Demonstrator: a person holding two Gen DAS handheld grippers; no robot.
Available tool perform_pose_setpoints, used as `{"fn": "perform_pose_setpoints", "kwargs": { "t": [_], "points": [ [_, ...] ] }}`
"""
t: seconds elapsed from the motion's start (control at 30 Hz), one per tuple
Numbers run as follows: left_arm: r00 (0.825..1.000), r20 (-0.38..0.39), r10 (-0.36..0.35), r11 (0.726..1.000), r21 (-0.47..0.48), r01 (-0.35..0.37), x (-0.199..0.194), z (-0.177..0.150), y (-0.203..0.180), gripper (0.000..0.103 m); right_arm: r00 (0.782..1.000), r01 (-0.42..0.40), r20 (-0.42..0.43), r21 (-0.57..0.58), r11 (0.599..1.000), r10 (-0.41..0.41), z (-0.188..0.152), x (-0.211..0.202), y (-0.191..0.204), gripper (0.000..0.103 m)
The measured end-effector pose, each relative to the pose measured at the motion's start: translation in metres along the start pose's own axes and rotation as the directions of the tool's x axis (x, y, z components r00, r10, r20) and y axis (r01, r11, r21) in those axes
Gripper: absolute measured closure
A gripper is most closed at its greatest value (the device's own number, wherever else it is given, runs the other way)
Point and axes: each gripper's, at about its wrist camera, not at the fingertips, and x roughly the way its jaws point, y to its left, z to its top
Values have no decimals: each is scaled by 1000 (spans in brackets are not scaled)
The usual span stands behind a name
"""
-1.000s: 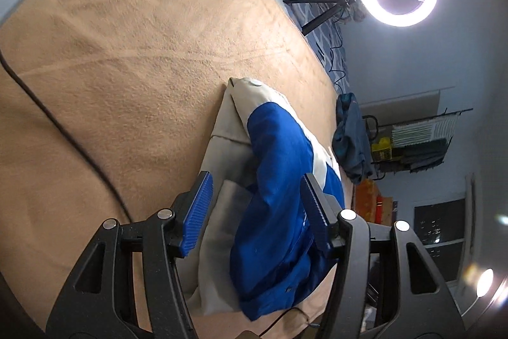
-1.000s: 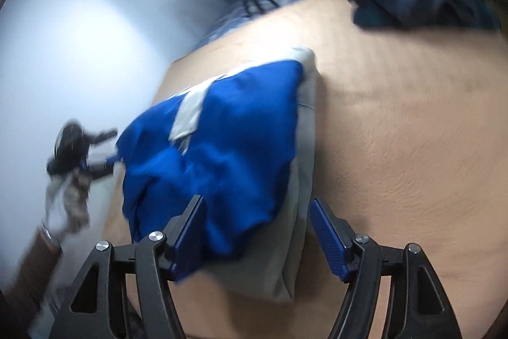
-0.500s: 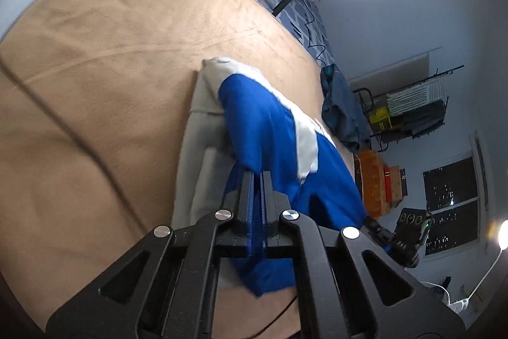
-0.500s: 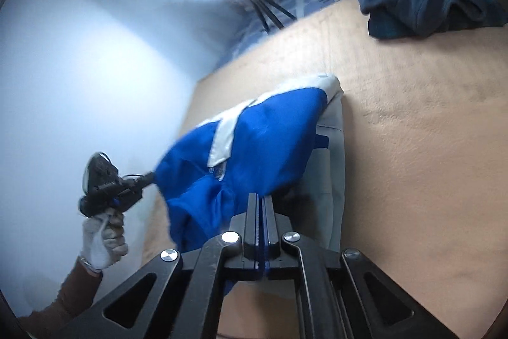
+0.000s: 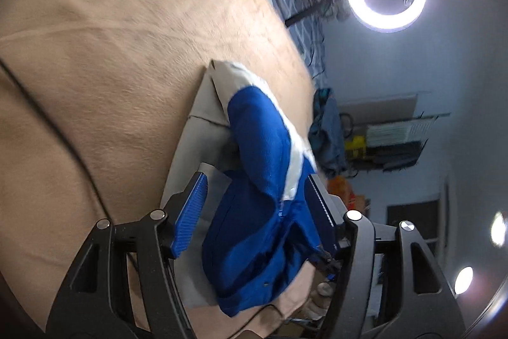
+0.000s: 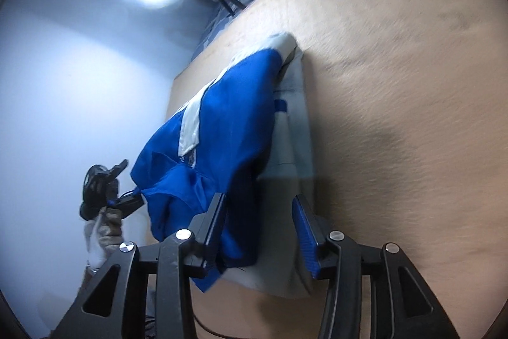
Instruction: Fold large clothes
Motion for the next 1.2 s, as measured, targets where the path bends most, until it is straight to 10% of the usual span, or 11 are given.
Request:
{"fn": "perform_pose_setpoints", "kwargs": {
  "t": [0.1,0.2,0.23,0.27,0.33,0.57,0.9,0.97,1.03,1.2],
  "points": [
    [999,-29,22,1000,21,-22,16,-2,-5,39,998,-68,-9,18,998,68,1,13,2,57],
    [997,-51,56,997,63,-53,31,-3,-10,77,995,-97,-30,41,994,98,5,33,2,59],
    [997,-60,55,996,67,-51,34,-3,-10,99,993,-107,-36,54,993,109,7,38,2,78],
    [996,-63,70,994,83,-65,37,-4,-13,99,991,-121,-50,72,990,125,7,46,1,101],
    [995,-50,91,986,144,-83,35,-10,-24,103,993,-99,-64,47,994,102,8,49,9,103],
    [999,-45,31,981,195,-21,-7,-39,-38,103,987,-161,-37,-112,981,158,7,-16,56,103],
    [962,-134,236,948,249,-198,27,-66,13,101,985,14,-171,-62,998,-24,-22,29,7,102],
    [954,-111,277,922,312,-231,13,-69,-1,98,981,46,-182,-132,990,-70,-20,16,19,94],
    [949,-82,304,896,363,-256,-7,-75,-13,88,978,110,-152,-219,969,-146,-20,-2,32,65],
    [959,31,283,860,434,-268,-50,-88,-44,82,989,132,-10,-431,893,-151,-32,-47,76,65]
  ]
}}
